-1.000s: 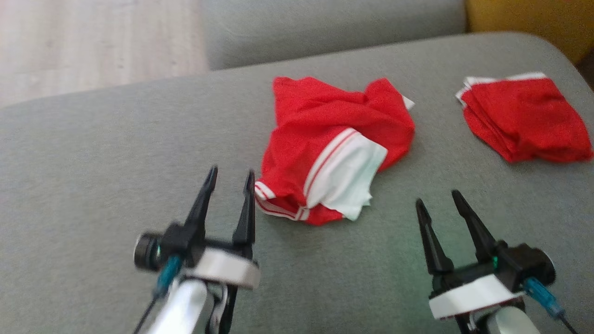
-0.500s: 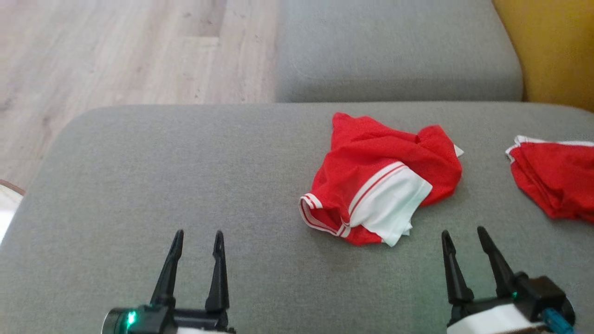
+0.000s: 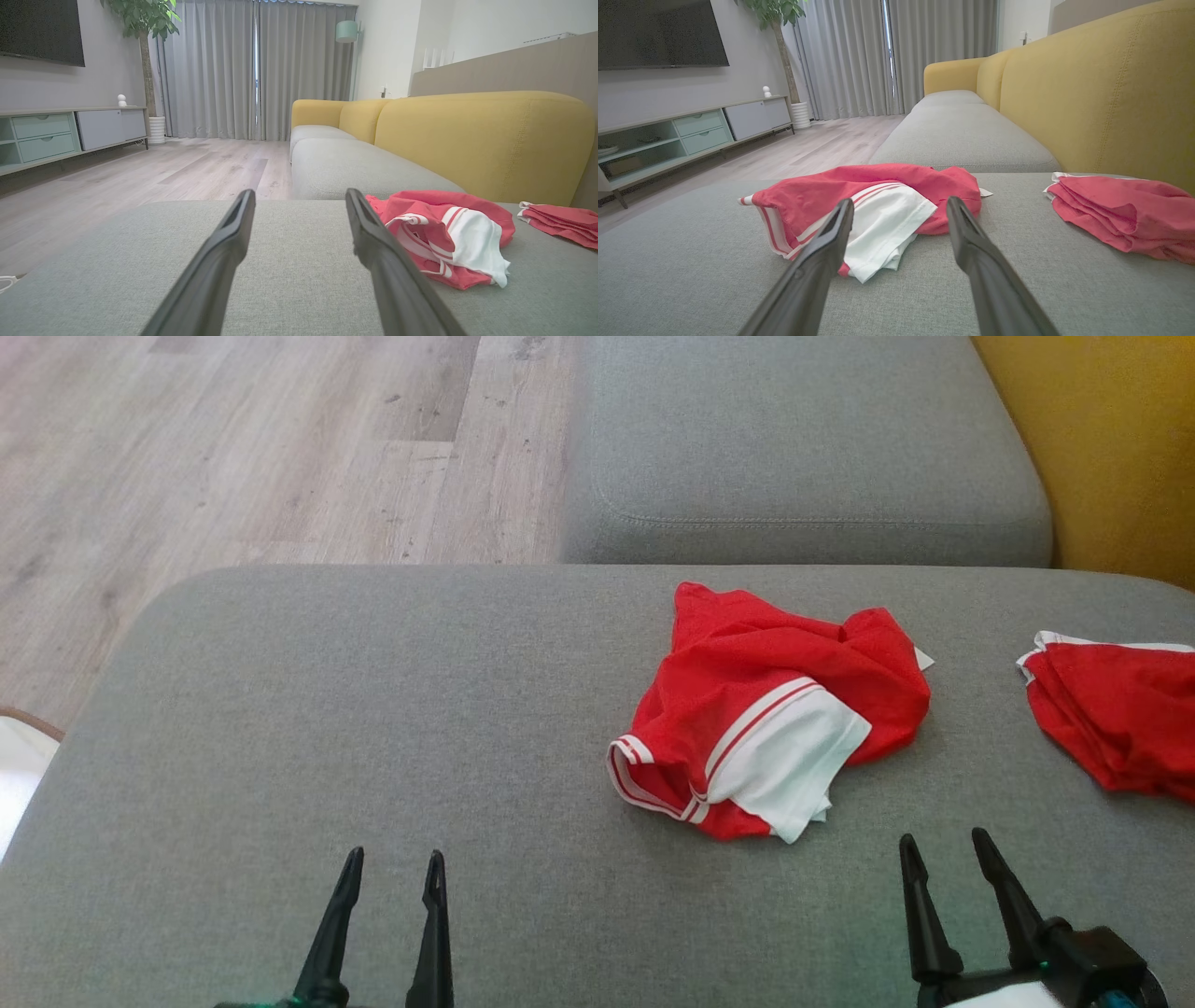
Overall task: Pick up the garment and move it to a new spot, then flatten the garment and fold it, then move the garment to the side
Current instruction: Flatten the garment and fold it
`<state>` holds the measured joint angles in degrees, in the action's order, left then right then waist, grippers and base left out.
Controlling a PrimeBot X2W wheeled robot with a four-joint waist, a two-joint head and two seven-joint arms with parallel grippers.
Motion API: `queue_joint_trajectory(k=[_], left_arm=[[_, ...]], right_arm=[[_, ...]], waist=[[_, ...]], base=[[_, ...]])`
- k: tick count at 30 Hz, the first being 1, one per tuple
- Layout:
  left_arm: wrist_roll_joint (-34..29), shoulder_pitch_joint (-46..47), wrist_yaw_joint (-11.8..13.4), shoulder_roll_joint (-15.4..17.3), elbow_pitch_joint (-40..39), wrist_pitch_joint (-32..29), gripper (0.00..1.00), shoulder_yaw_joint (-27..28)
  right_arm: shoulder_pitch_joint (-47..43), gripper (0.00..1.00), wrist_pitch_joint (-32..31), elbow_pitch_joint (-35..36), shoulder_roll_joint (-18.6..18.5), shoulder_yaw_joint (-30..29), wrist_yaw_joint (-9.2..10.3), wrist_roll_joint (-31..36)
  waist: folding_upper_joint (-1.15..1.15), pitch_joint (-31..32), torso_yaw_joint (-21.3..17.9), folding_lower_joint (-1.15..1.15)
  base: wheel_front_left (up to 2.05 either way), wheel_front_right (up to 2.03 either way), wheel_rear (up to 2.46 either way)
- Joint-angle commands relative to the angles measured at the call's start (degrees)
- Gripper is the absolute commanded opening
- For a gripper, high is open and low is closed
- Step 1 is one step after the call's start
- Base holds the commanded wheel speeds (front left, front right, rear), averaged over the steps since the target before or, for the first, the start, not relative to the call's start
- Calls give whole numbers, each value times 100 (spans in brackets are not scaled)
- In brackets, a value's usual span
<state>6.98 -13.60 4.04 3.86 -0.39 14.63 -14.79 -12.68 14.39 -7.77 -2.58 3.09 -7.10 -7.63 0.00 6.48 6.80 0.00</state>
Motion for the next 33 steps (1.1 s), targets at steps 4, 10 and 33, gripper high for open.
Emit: queue_joint_trajectory(k=[4, 10, 33], left_arm=[[-68, 201, -25, -89, -221, 37, 100, 191], [-84, 199, -44, -94, -200, 37, 100, 184], [-91, 224, -163, -98, 21, 37, 100, 75]], right_arm=[[163, 100, 61, 212, -33, 147, -39, 26], [164, 100, 61, 208, -32, 158, -39, 6], [178, 100, 61, 146, -31, 247, -39, 41]], waist=[[0, -1, -9, 0], [0, -8, -4, 0], [0, -108, -117, 0]], base=[[0, 0, 0], [0, 0, 0], [0, 0, 0]])
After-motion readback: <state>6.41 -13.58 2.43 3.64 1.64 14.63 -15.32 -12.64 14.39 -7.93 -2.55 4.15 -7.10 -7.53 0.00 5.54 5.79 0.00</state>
